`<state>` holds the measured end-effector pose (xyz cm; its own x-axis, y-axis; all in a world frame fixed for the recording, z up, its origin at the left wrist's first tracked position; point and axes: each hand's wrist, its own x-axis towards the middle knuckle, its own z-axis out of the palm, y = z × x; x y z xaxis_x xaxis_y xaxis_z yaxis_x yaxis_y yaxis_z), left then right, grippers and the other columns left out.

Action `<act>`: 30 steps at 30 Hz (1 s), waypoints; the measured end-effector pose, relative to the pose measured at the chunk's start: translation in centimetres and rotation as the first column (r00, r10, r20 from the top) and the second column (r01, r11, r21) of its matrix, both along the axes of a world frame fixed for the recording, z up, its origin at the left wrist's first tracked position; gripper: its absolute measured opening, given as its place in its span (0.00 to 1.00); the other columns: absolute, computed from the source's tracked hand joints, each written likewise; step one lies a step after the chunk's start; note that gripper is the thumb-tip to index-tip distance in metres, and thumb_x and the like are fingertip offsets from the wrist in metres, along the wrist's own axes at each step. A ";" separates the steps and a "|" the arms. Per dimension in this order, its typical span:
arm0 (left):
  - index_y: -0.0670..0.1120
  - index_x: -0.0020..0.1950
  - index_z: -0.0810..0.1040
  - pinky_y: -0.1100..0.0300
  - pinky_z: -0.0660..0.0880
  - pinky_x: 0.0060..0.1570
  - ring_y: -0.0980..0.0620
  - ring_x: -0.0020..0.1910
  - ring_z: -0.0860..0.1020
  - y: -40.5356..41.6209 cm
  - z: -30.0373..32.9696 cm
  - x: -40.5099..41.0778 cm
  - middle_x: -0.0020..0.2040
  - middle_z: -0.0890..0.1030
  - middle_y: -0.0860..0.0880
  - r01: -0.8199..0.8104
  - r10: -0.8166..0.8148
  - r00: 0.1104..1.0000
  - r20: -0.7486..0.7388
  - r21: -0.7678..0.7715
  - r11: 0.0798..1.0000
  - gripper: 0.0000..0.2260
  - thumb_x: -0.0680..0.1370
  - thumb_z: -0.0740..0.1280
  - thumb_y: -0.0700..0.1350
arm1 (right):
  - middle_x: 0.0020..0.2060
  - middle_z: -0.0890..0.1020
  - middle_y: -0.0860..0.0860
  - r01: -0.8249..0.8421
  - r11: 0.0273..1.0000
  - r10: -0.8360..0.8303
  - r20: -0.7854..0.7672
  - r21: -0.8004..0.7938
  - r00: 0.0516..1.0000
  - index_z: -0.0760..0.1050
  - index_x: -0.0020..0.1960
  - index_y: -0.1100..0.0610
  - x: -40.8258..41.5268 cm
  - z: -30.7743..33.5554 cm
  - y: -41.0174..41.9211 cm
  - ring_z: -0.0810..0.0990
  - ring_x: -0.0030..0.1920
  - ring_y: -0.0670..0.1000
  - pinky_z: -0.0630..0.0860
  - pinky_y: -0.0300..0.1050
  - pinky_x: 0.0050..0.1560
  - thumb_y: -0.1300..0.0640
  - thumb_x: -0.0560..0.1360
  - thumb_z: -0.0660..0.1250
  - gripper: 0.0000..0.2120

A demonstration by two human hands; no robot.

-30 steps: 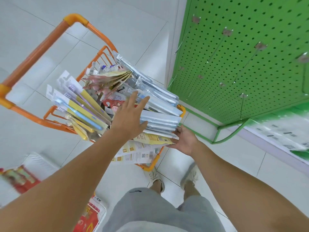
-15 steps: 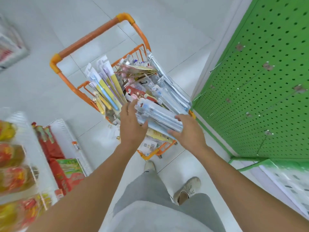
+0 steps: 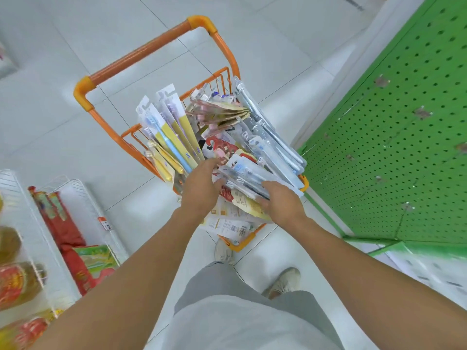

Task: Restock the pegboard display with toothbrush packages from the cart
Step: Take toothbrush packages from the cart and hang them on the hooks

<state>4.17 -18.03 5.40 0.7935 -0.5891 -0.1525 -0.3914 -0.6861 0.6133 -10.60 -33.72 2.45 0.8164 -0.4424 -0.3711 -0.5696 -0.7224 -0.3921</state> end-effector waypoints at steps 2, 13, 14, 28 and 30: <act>0.48 0.67 0.77 0.52 0.74 0.58 0.49 0.60 0.78 -0.4 -0.1 0.7 0.61 0.81 0.49 -0.021 0.019 0.999 -0.038 -0.034 0.999 0.17 0.78 0.71 0.46 | 0.51 0.79 0.54 0.035 0.999 -0.035 0.001 0.009 0.999 0.75 0.58 0.58 0.6 -0.2 0.1 0.79 0.51 0.59 0.76 0.53 0.48 0.52 0.81 0.65 0.11; 0.49 0.48 0.78 0.58 0.70 0.43 0.53 0.42 0.75 -0.1 -0.1 2.0 0.43 0.80 0.53 -0.062 0.026 0.983 -0.179 -0.201 0.978 0.05 0.77 0.73 0.47 | 0.43 0.83 0.50 0.165 0.923 -0.272 0.289 0.347 0.918 0.80 0.52 0.57 -0.5 -0.2 -1.5 0.80 0.45 0.52 0.76 0.45 0.50 0.59 0.77 0.73 0.05; 0.49 0.48 0.78 0.57 0.71 0.43 0.53 0.42 0.76 -0.1 -0.1 2.0 0.43 0.80 0.53 -0.052 0.008 0.977 -0.213 -0.201 0.978 0.04 0.78 0.72 0.46 | 0.43 0.83 0.50 0.181 0.902 -0.299 0.266 0.392 0.916 0.80 0.52 0.56 -0.5 -0.3 -1.7 0.81 0.46 0.50 0.75 0.42 0.51 0.59 0.77 0.73 0.05; 0.42 0.53 0.76 0.58 0.83 0.43 0.44 0.47 0.83 -0.6 1.5 3.2 0.51 0.82 0.43 -0.125 0.020 0.919 -0.394 -0.244 0.962 0.06 0.81 0.69 0.44 | 0.48 0.78 0.50 0.496 0.511 -0.712 0.023 0.701 0.702 0.72 0.58 0.61 -0.7 -1.3 -2.2 0.77 0.48 0.48 0.73 0.45 0.50 0.62 0.79 0.65 0.08; 0.43 0.53 0.75 0.61 0.81 0.41 0.46 0.46 0.82 -1.2 1.7 2.8 0.50 0.81 0.44 -0.145 0.037 0.912 -0.409 -0.237 0.961 0.06 0.81 0.68 0.44 | 0.40 0.76 0.49 0.529 0.497 -0.757 0.045 0.688 0.652 0.69 0.58 0.58 -0.4 -2.0 -1.9 0.75 0.41 0.48 0.72 0.46 0.47 0.56 0.80 0.67 0.10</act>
